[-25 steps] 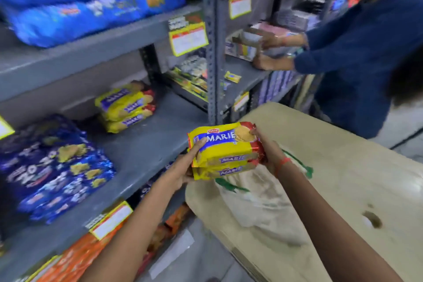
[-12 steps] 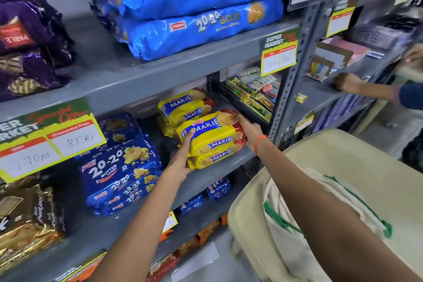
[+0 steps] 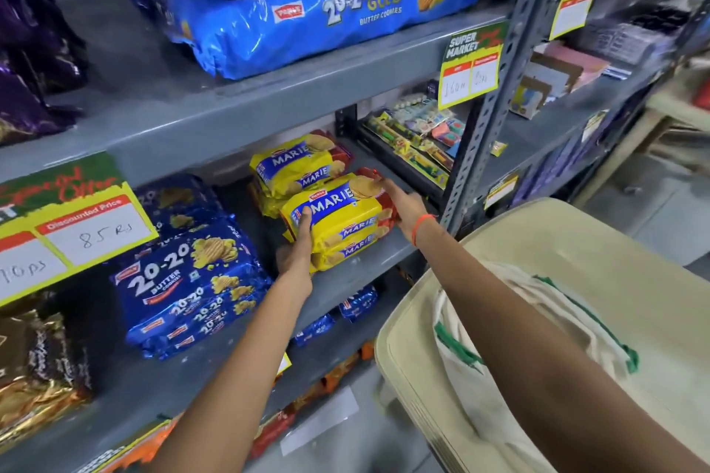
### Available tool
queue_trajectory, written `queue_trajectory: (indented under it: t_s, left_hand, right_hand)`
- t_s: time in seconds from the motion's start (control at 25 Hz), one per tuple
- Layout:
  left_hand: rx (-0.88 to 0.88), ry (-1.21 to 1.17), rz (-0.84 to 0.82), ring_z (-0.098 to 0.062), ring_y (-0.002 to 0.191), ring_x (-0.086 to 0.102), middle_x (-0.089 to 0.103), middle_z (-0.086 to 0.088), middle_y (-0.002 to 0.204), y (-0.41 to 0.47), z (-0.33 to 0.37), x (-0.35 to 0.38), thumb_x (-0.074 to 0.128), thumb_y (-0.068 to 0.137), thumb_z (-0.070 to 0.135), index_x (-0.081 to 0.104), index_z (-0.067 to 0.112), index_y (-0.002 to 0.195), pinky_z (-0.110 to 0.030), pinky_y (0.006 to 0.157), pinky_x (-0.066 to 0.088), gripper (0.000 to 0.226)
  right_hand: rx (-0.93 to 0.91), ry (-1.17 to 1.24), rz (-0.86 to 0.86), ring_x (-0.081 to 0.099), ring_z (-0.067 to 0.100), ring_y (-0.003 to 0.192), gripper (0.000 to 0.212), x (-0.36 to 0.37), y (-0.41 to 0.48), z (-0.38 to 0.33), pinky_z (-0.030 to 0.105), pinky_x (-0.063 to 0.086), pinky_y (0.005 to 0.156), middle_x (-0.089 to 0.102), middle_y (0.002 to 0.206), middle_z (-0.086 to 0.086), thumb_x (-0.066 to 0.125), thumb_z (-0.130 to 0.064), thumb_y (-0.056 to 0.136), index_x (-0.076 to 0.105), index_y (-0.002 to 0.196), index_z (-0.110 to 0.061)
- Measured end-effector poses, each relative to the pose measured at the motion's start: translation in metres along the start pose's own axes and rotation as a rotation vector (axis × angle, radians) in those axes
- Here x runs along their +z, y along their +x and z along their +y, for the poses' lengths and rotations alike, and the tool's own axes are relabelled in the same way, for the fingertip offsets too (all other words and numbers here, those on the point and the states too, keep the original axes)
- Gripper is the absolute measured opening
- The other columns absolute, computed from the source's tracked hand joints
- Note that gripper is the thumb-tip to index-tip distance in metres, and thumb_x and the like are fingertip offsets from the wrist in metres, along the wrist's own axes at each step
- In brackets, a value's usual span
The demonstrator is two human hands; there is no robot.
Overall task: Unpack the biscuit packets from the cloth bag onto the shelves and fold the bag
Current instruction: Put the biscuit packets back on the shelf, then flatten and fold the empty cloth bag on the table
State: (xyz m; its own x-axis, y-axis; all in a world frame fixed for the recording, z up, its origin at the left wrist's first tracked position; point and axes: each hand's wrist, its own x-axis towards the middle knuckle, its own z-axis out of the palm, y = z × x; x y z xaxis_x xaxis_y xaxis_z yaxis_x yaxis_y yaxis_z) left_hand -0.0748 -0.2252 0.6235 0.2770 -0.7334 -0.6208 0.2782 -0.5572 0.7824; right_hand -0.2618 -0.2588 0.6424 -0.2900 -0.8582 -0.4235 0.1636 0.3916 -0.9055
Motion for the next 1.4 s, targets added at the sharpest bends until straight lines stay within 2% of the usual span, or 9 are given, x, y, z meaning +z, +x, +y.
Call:
queue_trajectory:
  t_s: [0.16, 0.48, 0.56, 0.76, 0.92, 1.0, 1.12, 1.24, 1.4]
  left_hand:
    - [-0.007, -0.04, 0.113, -0.03, 0.121, 0.054, 0.053, -0.013, 0.136, -0.023, -0.031, 0.002, 0.068, 0.063, 0.07, 0.046, 0.007, 0.131, -0.04, 0.098, 0.047, 0.096]
    - [0.024, 0.038, -0.013, -0.027, 0.089, 0.06, 0.064, -0.014, 0.085, -0.089, -0.132, 0.063, 0.072, 0.078, 0.034, 0.062, 0.0, 0.083, -0.044, 0.088, 0.051, 0.036]
    - [-0.029, 0.117, -0.109, -0.027, 0.088, 0.059, 0.061, -0.013, 0.086, -0.102, -0.154, 0.087, 0.07, 0.078, 0.032, 0.062, -0.003, 0.09, -0.042, 0.087, 0.052, 0.038]
    - [-0.002, 0.325, -0.327, -0.032, 0.101, 0.062, 0.063, -0.027, 0.115, -0.122, -0.191, 0.144, 0.066, 0.085, 0.024, 0.061, -0.009, 0.108, -0.04, 0.088, 0.051, 0.04]
    - [0.173, 0.566, -0.456, -0.023, 0.085, 0.052, 0.052, -0.012, 0.085, -0.114, -0.196, 0.18, 0.066, 0.085, 0.019, 0.055, 0.01, 0.077, -0.029, 0.077, 0.043, 0.016]
    - [0.308, 0.76, -0.47, -0.024, 0.087, 0.054, 0.056, -0.009, 0.09, -0.104, -0.191, 0.193, 0.065, 0.085, 0.016, 0.059, 0.014, 0.087, -0.027, 0.079, 0.043, 0.007]
    - [0.629, 1.07, -0.396, -0.032, 0.118, 0.05, 0.058, -0.012, 0.125, -0.075, -0.179, 0.204, 0.063, 0.088, 0.017, 0.059, 0.008, 0.118, -0.037, 0.097, 0.044, 0.032]
    - [0.838, 1.364, -0.48, -0.033, 0.131, 0.035, 0.045, -0.01, 0.141, -0.03, -0.158, 0.236, 0.06, 0.09, 0.024, 0.048, 0.013, 0.133, -0.043, 0.105, 0.039, 0.047]
    - [0.609, 1.506, -0.79, -0.033, 0.133, 0.04, 0.039, -0.018, 0.147, -0.007, -0.144, 0.262, 0.065, 0.088, 0.026, 0.034, 0.005, 0.142, -0.039, 0.105, 0.038, 0.066]
  right_hand:
    - [-0.059, -0.012, 0.088, 0.046, 0.007, 0.047, 0.038, -0.026, -0.035, 0.018, 0.023, 0.034, 0.049, 0.048, 0.048, -0.007, 0.07, -0.04, 0.077, 0.046, 0.055, -0.019]
    - [0.178, 0.06, 0.172, 0.049, 0.015, 0.066, 0.015, -0.166, -0.109, 0.107, 0.023, 0.039, 0.06, 0.056, 0.084, 0.008, 0.062, -0.025, 0.088, 0.058, 0.093, -0.011]
    - [0.199, 0.089, 0.218, 0.05, 0.015, 0.068, 0.016, -0.199, -0.126, 0.122, 0.023, 0.04, 0.061, 0.057, 0.086, 0.008, 0.06, -0.025, 0.089, 0.06, 0.097, -0.011]
    - [0.228, 0.169, 0.35, 0.053, 0.018, 0.074, 0.015, -0.25, -0.159, 0.158, 0.028, 0.045, 0.072, 0.058, 0.088, 0.008, 0.056, -0.022, 0.093, 0.062, 0.098, -0.01]
    - [0.189, 0.075, 0.587, 0.051, 0.018, 0.053, 0.01, -0.271, -0.175, 0.187, 0.029, 0.049, 0.057, 0.059, 0.079, 0.016, 0.059, -0.012, 0.086, 0.06, 0.077, -0.008]
    - [0.269, 0.026, 0.675, 0.058, 0.025, 0.055, 0.02, -0.276, -0.177, 0.207, 0.039, 0.058, 0.065, 0.061, 0.075, 0.021, 0.057, -0.012, 0.086, 0.06, 0.067, -0.006]
    - [0.413, -0.089, 0.645, 0.068, 0.036, 0.069, 0.036, -0.277, -0.18, 0.224, 0.049, 0.06, 0.08, 0.068, 0.075, 0.023, 0.067, -0.033, 0.083, 0.066, 0.076, 0.002]
    - [0.505, -0.12, 0.673, 0.072, 0.031, 0.058, 0.053, -0.263, -0.159, 0.226, 0.04, 0.063, 0.065, 0.071, 0.064, 0.014, 0.074, -0.054, 0.069, 0.066, 0.072, -0.002]
    - [0.537, -0.22, 0.737, 0.068, 0.027, 0.051, 0.025, -0.256, -0.153, 0.226, 0.043, 0.063, 0.067, 0.067, 0.058, 0.01, 0.073, -0.026, 0.076, 0.06, 0.064, -0.009]
